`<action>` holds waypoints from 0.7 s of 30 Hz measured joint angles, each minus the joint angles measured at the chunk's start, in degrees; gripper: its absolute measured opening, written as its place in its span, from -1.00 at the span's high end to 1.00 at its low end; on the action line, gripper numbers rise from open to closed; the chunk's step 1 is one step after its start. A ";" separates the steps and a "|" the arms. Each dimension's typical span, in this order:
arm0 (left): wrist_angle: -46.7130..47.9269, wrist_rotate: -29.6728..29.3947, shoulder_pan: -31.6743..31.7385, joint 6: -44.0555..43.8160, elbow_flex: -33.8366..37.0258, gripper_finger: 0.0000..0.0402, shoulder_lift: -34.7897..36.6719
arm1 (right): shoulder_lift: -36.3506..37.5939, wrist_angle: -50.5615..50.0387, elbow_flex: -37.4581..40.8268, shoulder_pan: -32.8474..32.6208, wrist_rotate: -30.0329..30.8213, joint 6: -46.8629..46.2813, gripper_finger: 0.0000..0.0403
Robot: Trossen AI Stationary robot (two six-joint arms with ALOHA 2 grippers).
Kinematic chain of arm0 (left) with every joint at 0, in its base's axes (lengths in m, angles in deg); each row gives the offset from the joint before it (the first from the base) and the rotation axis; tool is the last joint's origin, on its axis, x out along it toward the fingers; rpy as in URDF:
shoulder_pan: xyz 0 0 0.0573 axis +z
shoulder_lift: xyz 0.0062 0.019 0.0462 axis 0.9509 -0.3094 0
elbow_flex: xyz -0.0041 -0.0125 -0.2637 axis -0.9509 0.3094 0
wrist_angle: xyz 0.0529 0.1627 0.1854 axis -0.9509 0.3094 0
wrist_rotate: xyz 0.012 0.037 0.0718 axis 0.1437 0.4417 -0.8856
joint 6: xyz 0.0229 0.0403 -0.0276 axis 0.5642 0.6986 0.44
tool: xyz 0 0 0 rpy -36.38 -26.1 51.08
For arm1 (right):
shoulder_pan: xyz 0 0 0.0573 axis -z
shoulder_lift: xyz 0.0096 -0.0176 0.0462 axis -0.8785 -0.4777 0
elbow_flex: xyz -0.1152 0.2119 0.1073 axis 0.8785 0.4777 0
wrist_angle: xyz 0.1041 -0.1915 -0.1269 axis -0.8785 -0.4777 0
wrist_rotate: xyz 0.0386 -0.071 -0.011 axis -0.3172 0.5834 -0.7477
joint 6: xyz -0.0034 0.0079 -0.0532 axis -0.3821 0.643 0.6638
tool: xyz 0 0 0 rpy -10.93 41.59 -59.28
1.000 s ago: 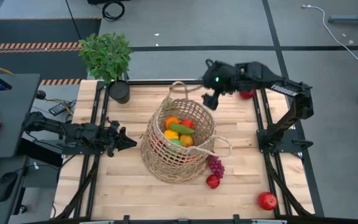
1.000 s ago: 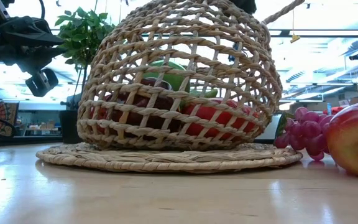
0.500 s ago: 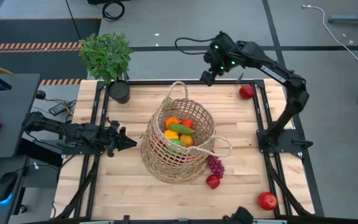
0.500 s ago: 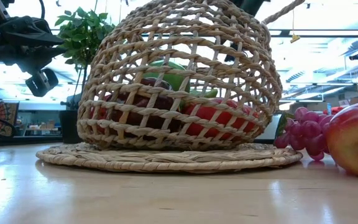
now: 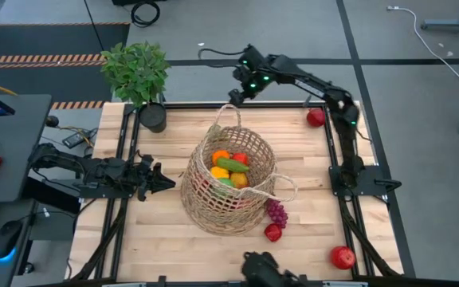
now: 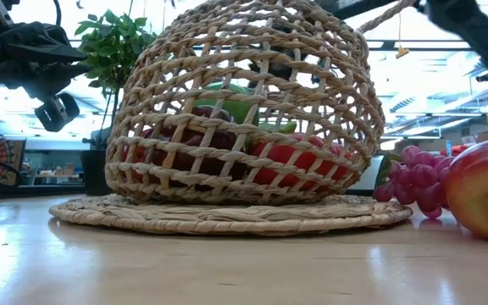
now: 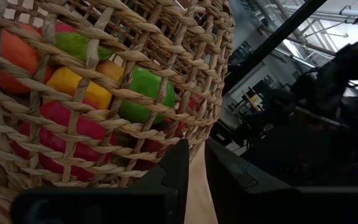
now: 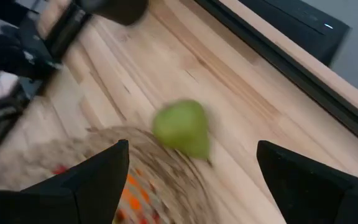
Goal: Build produce basket
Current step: Put the green pear into the brown basket
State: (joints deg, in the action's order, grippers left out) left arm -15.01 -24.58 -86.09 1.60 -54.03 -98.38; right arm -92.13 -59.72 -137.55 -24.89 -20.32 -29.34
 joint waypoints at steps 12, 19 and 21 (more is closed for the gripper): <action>-0.02 -0.02 0.00 0.02 0.01 0.71 0.02 | -15.04 6.85 -14.94 -4.16 2.71 -12.33 -0.77; -0.01 -0.02 0.02 0.01 -0.02 0.71 0.02 | -18.89 11.01 -14.94 -4.60 -0.52 -18.17 -0.77; 0.00 -0.02 0.02 0.04 0.00 0.70 0.02 | -19.66 11.51 -14.94 -5.94 0.73 -13.20 -0.77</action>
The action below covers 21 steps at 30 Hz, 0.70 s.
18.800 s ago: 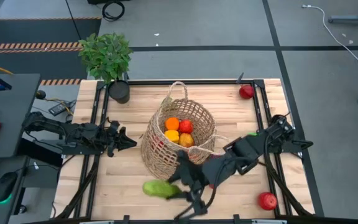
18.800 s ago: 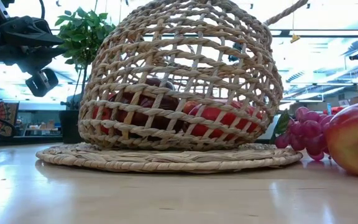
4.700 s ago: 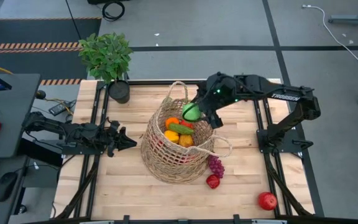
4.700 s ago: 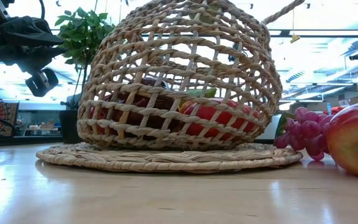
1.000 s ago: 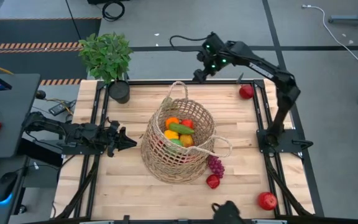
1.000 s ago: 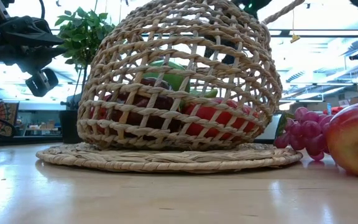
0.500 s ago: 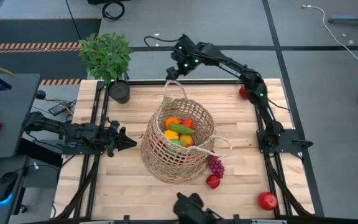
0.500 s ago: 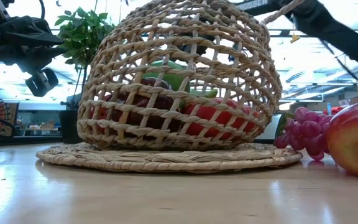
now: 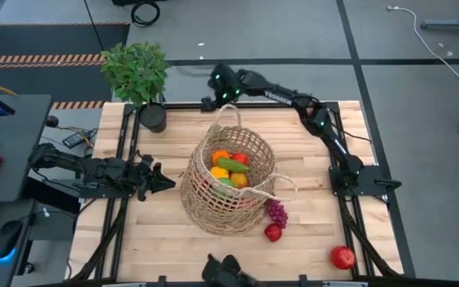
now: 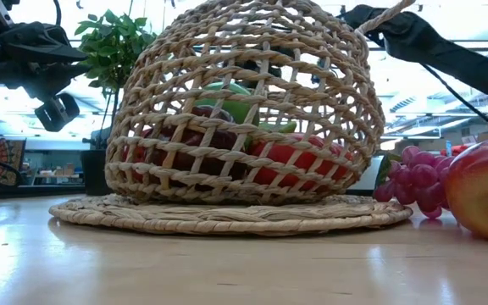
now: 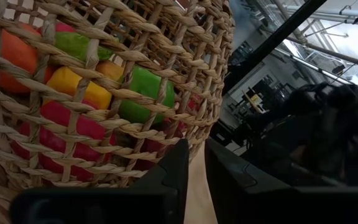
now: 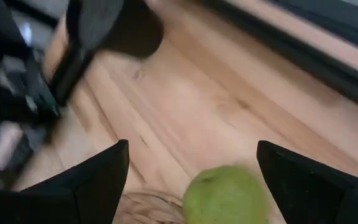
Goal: Build produce basket
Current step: Put the green pear into the brown basket
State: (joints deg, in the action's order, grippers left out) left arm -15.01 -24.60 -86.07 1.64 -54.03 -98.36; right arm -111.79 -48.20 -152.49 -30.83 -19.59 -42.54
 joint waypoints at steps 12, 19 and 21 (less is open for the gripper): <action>-0.02 0.02 -0.02 -0.04 0.01 0.72 0.00 | -0.20 1.28 1.93 -6.21 9.39 15.61 -0.77; -0.01 0.01 -0.02 -0.01 0.00 0.69 0.00 | -0.19 1.52 7.08 -5.52 8.57 10.65 -0.77; 0.00 0.00 -0.02 -0.01 -0.01 0.69 0.00 | -0.20 0.94 7.72 -4.94 5.98 7.17 -0.77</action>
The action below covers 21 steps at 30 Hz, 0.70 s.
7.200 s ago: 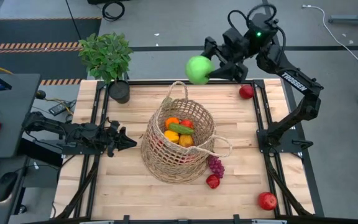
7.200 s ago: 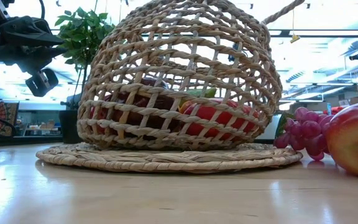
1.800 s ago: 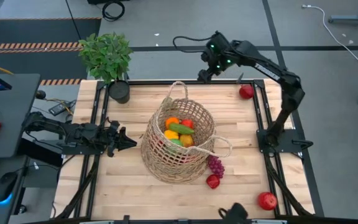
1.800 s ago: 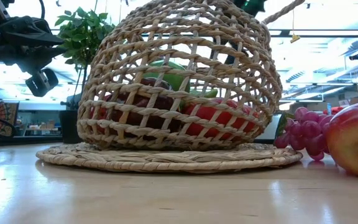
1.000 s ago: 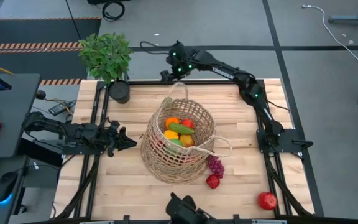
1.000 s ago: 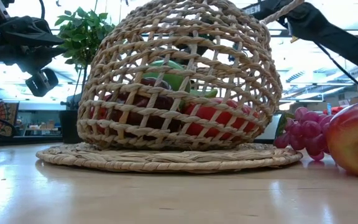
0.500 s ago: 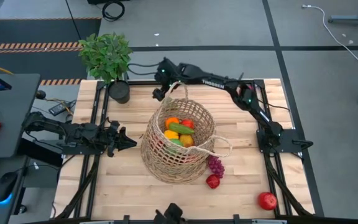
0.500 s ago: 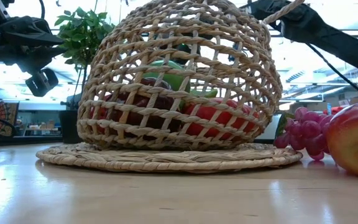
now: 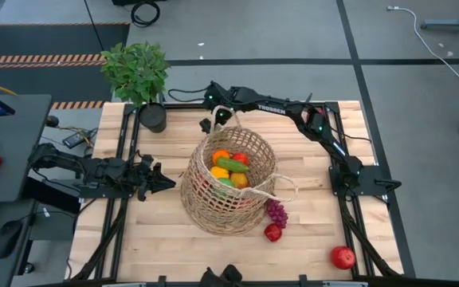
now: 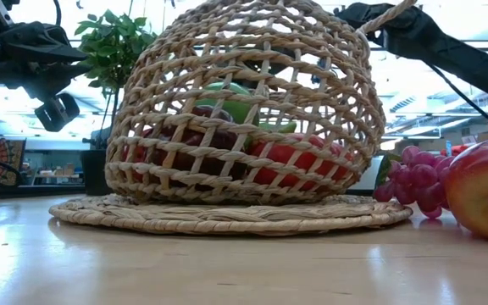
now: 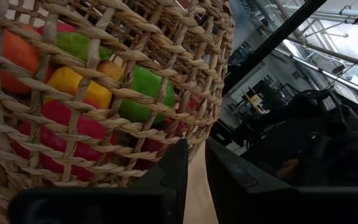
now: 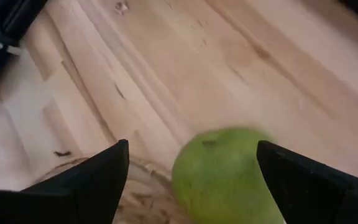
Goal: Build produce basket
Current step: Put the green pear into the brown basket
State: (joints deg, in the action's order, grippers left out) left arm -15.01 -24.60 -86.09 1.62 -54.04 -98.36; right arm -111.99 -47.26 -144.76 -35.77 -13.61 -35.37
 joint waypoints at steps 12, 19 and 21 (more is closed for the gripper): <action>-0.01 0.00 0.00 0.01 0.02 0.69 0.00 | 0.07 -7.10 0.06 -1.40 8.05 3.86 -0.75; 0.00 0.00 0.01 0.01 0.00 0.71 0.00 | 0.29 -16.13 -0.10 0.64 9.28 4.65 -0.75; 0.00 0.00 0.01 -0.01 0.00 0.71 0.00 | 0.30 -19.41 -0.07 1.38 9.46 5.21 -0.75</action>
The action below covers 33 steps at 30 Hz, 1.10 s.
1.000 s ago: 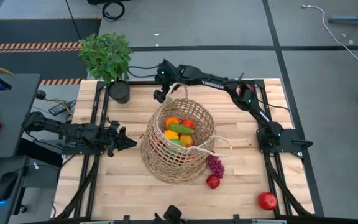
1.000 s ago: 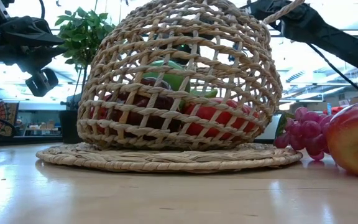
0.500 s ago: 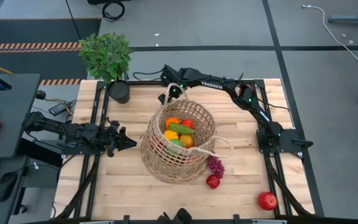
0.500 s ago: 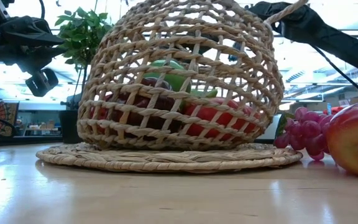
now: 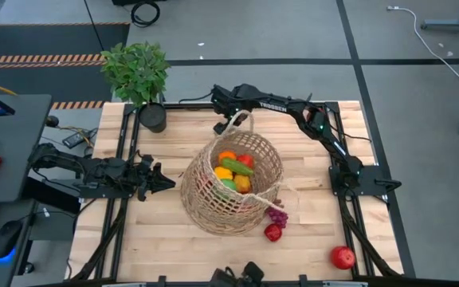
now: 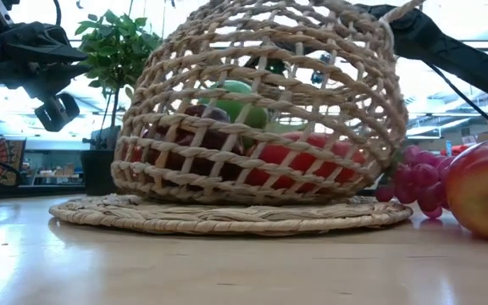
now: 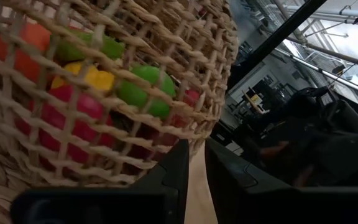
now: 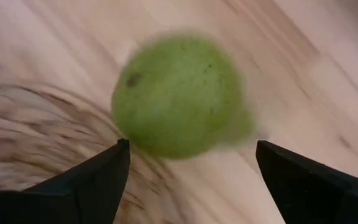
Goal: Build produce basket
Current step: Put the green pear into the brown basket
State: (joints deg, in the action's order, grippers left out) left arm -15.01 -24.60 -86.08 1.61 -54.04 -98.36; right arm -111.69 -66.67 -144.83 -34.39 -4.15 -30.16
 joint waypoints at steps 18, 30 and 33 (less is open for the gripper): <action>0.00 0.02 0.00 0.02 0.02 0.69 0.00 | 3.26 1.30 0.14 3.40 -0.35 10.46 -0.75; 0.00 0.01 -0.01 -0.01 0.00 0.71 -0.02 | 2.46 18.36 4.01 3.46 -7.81 32.47 -0.75; 0.00 0.00 0.01 0.01 0.02 0.69 -0.02 | 2.45 20.12 5.34 3.95 -8.66 34.52 -0.75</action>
State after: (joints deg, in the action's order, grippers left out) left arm -15.01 -24.60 -86.07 1.62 -54.02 -98.38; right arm -109.24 -46.56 -139.49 -30.43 -12.80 4.36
